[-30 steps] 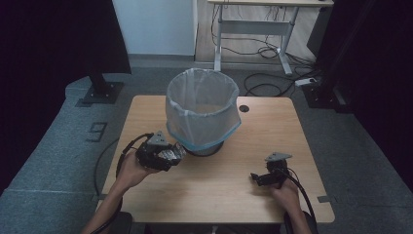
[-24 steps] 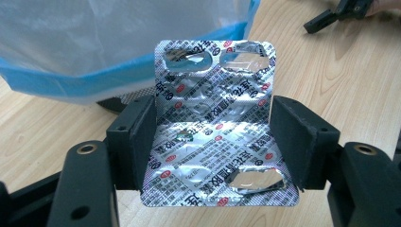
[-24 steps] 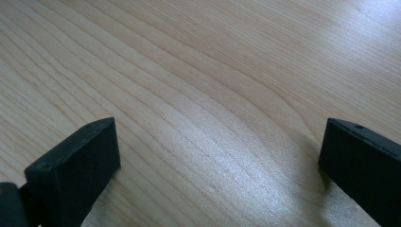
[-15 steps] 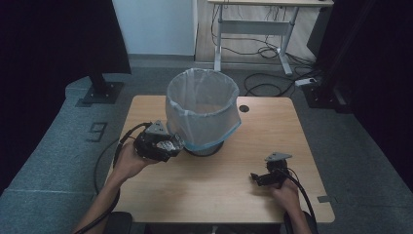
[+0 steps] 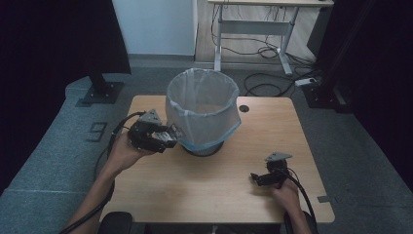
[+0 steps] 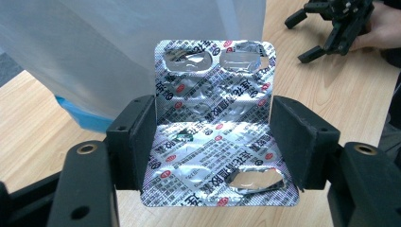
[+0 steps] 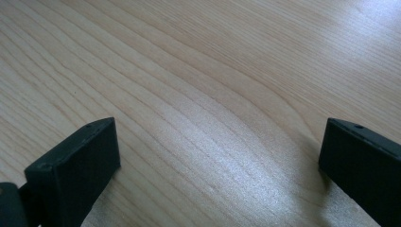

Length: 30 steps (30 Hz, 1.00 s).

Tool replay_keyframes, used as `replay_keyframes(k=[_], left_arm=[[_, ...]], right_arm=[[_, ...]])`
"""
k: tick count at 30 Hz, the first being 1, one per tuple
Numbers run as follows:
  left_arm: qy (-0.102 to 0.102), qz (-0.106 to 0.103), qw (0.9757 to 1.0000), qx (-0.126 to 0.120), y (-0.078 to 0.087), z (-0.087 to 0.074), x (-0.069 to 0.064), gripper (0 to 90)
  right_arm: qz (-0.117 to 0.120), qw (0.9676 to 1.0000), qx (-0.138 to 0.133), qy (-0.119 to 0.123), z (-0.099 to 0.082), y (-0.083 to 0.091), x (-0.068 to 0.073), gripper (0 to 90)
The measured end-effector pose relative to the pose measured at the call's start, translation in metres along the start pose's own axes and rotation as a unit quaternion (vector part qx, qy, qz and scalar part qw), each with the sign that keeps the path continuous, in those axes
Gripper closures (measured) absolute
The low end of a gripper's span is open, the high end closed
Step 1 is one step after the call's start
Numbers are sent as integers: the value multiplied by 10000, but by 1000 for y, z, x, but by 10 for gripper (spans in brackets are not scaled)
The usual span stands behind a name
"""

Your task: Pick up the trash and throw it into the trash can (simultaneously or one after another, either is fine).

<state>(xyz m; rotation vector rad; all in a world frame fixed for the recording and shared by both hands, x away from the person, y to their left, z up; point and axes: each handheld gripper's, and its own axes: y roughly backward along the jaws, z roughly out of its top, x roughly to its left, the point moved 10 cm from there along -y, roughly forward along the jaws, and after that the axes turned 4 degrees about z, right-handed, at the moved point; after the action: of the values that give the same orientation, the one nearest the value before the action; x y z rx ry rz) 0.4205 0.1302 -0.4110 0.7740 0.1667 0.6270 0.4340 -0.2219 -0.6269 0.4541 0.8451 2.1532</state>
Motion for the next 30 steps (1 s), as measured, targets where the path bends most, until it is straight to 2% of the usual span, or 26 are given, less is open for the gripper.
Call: replay_keyframes(k=[18, 30], left_arm=[[137, 22, 9998, -114, 30, 33, 21, 341], [99, 118, 9996, -237, 43, 63, 28, 341]], right_arm=[[-1, 10000, -14, 0, 0, 0, 0, 0], [8, 10000, -8, 4, 0, 0, 0, 0]])
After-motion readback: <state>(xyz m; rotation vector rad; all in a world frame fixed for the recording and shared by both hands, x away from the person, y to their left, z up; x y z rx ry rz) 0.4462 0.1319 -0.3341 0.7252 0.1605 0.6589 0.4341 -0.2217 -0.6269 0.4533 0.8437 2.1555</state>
